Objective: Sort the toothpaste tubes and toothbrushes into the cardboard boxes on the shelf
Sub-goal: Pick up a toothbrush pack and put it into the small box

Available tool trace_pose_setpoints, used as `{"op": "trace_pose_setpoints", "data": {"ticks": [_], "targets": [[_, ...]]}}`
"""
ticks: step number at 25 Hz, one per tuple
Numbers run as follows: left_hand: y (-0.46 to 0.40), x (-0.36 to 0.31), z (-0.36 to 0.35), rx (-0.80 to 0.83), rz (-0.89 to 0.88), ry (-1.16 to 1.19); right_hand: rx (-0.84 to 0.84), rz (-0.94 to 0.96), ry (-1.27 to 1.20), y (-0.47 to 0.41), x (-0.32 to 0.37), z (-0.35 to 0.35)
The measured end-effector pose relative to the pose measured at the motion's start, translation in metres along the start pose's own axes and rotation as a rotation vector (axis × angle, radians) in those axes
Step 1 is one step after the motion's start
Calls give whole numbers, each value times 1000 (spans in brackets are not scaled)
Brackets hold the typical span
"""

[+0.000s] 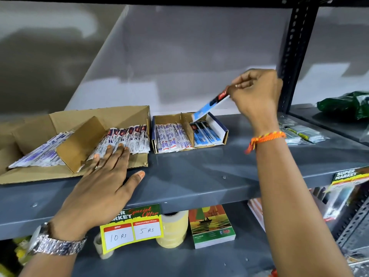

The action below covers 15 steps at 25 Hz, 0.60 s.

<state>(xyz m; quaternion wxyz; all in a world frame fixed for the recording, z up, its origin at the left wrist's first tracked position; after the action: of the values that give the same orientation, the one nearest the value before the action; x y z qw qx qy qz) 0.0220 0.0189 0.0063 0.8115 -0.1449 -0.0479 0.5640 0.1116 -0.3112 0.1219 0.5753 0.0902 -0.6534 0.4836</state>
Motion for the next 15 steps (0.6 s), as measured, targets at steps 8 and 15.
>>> {"op": "trace_pose_setpoints", "data": {"ticks": [8, 15], "targets": [[-1, 0, 0, -20, 1, 11, 599, -28, -28, -74, 5, -48], [1, 0, 1, -53, -2, -6, 787, -155, 396, -55, -48, -124]]}}
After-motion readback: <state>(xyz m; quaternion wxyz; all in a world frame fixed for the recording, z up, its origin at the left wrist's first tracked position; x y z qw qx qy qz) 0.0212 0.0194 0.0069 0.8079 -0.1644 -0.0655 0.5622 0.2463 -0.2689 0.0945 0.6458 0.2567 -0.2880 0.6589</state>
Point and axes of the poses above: each hand's wrist, its own y-axis away from the middle knuckle, its own z-axis out of the back of the hand, x = y × z, the point moved 4 cm from there along -y, towards the middle knuckle, and after that the axes turned 9 degrees about -z, right-handed, at the moved point
